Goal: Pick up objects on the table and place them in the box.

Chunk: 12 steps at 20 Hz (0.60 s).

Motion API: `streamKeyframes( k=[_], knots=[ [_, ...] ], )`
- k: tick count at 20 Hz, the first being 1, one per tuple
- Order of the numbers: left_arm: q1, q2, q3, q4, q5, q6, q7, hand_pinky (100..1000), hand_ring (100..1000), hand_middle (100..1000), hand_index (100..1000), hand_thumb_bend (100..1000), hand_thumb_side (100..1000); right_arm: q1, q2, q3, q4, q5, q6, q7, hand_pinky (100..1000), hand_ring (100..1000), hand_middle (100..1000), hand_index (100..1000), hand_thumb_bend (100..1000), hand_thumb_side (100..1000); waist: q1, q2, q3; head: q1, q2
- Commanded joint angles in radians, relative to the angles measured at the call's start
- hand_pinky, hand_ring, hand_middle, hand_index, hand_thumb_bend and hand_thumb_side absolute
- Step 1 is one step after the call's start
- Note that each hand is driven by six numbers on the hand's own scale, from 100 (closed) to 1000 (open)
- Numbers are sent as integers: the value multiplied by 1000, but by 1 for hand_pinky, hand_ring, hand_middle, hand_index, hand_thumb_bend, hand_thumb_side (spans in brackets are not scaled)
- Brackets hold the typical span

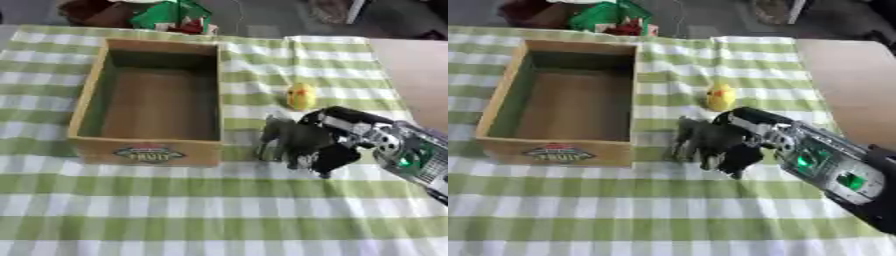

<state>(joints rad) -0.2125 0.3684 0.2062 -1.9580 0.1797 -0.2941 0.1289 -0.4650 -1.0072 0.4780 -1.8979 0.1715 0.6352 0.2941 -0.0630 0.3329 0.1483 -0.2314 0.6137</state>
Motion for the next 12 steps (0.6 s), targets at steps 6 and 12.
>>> streamKeyframes(
  k=[6, 12],
  knots=[
    [-8, 11, 3, -12, -1, 0, 3, 477, 571, 635, 752, 100, 888, -4, -50, -46, -57, -36, 4, -28, 540, 473, 268, 387, 100, 326, 7, -19, -4, 3, -11],
    [-8, 11, 2, -12, -1, 0, 3, 477, 571, 635, 752, 100, 881, -16, -46, -60, -73, -37, 0, -40, 519, 419, 153, 253, 100, 348, 10, -22, -7, 4, -11]
  ],
)
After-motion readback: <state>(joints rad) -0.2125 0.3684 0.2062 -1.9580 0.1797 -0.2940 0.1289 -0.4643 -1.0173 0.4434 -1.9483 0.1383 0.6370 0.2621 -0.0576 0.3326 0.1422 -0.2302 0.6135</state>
